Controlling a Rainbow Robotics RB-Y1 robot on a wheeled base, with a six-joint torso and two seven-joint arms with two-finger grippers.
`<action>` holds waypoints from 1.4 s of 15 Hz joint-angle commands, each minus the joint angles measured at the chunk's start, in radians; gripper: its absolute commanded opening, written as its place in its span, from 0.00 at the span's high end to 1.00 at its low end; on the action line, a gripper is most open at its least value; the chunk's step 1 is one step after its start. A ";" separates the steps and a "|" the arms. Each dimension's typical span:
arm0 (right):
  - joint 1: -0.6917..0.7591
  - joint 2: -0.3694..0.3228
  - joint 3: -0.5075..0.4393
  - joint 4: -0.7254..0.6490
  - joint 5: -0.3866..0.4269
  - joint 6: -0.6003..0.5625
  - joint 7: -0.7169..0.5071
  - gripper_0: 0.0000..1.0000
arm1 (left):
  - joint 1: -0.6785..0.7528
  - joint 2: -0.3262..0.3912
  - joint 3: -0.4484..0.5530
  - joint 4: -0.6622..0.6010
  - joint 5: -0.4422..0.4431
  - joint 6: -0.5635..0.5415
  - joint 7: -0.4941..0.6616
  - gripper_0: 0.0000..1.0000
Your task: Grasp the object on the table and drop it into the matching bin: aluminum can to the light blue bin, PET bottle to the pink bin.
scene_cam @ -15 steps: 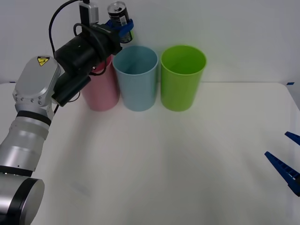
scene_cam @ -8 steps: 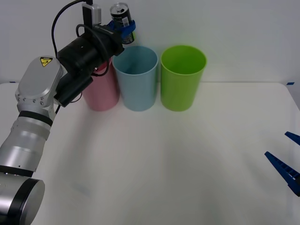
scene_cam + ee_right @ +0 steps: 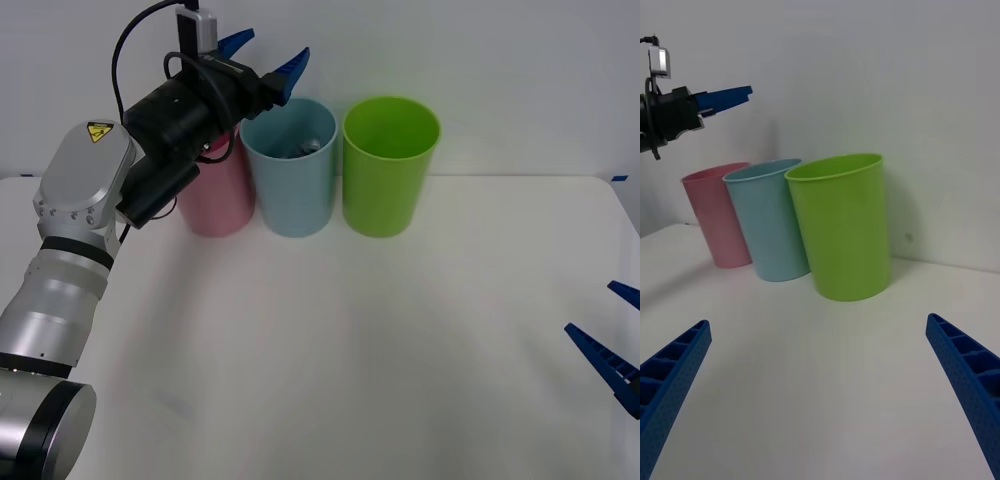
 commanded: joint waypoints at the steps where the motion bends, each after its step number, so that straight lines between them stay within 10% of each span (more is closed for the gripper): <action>1: 0.000 0.000 0.000 0.000 0.000 0.000 0.000 0.00 | 0.000 0.000 -0.001 0.000 0.008 -0.005 0.003 0.00; 21: 0.000 0.000 0.000 0.000 0.000 0.000 0.000 0.00 | 0.278 0.091 0.036 -0.229 0.233 -0.042 -0.012 0.00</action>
